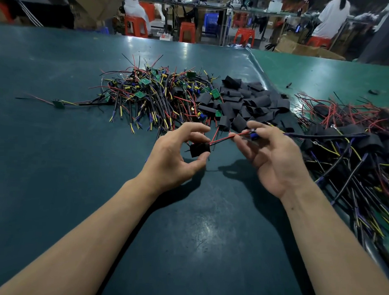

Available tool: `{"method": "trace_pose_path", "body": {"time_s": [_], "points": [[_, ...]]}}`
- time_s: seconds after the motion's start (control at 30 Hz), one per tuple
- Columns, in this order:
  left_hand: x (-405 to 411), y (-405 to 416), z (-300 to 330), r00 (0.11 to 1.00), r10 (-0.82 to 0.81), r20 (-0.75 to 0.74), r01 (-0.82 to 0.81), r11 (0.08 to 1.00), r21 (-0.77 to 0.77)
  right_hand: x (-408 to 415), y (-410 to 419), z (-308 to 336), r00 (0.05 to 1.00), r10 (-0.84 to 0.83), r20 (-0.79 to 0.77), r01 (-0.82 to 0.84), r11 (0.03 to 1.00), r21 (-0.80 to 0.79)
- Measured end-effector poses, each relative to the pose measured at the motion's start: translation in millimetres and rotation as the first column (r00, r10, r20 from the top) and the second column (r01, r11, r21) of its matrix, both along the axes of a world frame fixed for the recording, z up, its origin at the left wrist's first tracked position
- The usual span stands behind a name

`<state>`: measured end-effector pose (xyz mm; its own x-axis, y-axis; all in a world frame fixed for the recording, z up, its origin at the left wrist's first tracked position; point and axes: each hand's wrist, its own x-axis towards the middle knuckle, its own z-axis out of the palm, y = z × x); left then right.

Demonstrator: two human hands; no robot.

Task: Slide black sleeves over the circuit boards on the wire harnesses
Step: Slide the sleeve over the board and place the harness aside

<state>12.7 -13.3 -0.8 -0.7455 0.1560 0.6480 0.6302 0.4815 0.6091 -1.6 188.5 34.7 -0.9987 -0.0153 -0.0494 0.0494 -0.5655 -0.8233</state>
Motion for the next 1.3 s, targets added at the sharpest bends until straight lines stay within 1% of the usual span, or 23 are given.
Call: {"method": "trace_pose_path", "body": {"time_s": [0.07, 0.13, 0.17, 0.23, 0.27, 0.4, 0.47, 0.6, 0.7, 0.83, 1.0, 1.13, 1.3], "points": [[0.7, 2.1, 0.6, 1.0, 0.001, -0.002, -0.001, 1.0, 0.024, 3.1, -8.4, -1.7, 0.999, 0.05, 0.011, -0.051, 0.999, 0.02], [1.5, 4.1, 0.9, 1.0, 0.018, -0.018, -0.018, 1.0, 0.007, 5.6, -13.5, -4.8, 0.997, 0.082, -0.012, -0.082, 0.995, 0.058], [1.6, 4.4, 0.8, 0.999, 0.03, -0.035, -0.03, 1.0, -0.008, 6.5, -15.2, -6.5, 0.995, 0.089, -0.036, -0.084, 0.99, 0.117], [1.0, 4.2, 0.2, 0.998, 0.031, -0.046, -0.032, 0.999, -0.005, 7.7, -16.9, -9.9, 0.992, 0.088, -0.091, -0.058, 0.957, 0.284], [0.5, 4.2, 0.1, 0.999, 0.025, -0.044, -0.025, 1.0, 0.005, 8.3, -17.9, -11.7, 0.991, 0.079, -0.112, -0.038, 0.942, 0.333], [-0.3, 7.3, -1.6, 0.997, -0.011, -0.082, 0.013, 0.999, 0.034, 10.5, -23.8, -15.5, 0.983, 0.049, -0.178, 0.019, 0.931, 0.363], [-0.8, 8.9, -3.4, 0.997, -0.032, -0.071, 0.038, 0.997, 0.074, 10.6, -25.5, -16.1, 0.977, 0.04, -0.21, 0.046, 0.919, 0.391], [-2.0, 10.1, -4.7, 0.996, -0.079, -0.035, 0.084, 0.981, 0.172, 9.5, -26.9, -17.4, 0.976, 0.015, -0.218, 0.065, 0.932, 0.357], [-1.8, 11.6, -4.2, 0.993, -0.108, -0.04, 0.114, 0.972, 0.205, 9.2, -26.2, -17.2, 0.982, -0.008, -0.189, 0.069, 0.946, 0.317], [-2.5, 12.0, -6.0, 0.992, -0.119, -0.05, 0.127, 0.969, 0.213, 9.7, -26.2, -17.0, 0.99, 0.022, -0.138, 0.017, 0.962, 0.273], [-3.9, 11.9, -5.8, 0.991, -0.12, -0.052, 0.131, 0.948, 0.29, 10.0, -27.2, -18.3, 0.989, 0.102, -0.109, -0.083, 0.982, 0.168], [-2.8, 10.7, -5.7, 0.985, -0.157, -0.067, 0.168, 0.954, 0.248, 9.5, -25.5, -19.4, 0.989, 0.102, -0.109, -0.08, 0.978, 0.192], [-5.0, 8.4, -6.5, 0.992, -0.126, -0.03, 0.129, 0.976, 0.173, 8.0, -23.7, -17.8, 0.99, 0.118, -0.076, -0.099, 0.971, 0.219]]}}
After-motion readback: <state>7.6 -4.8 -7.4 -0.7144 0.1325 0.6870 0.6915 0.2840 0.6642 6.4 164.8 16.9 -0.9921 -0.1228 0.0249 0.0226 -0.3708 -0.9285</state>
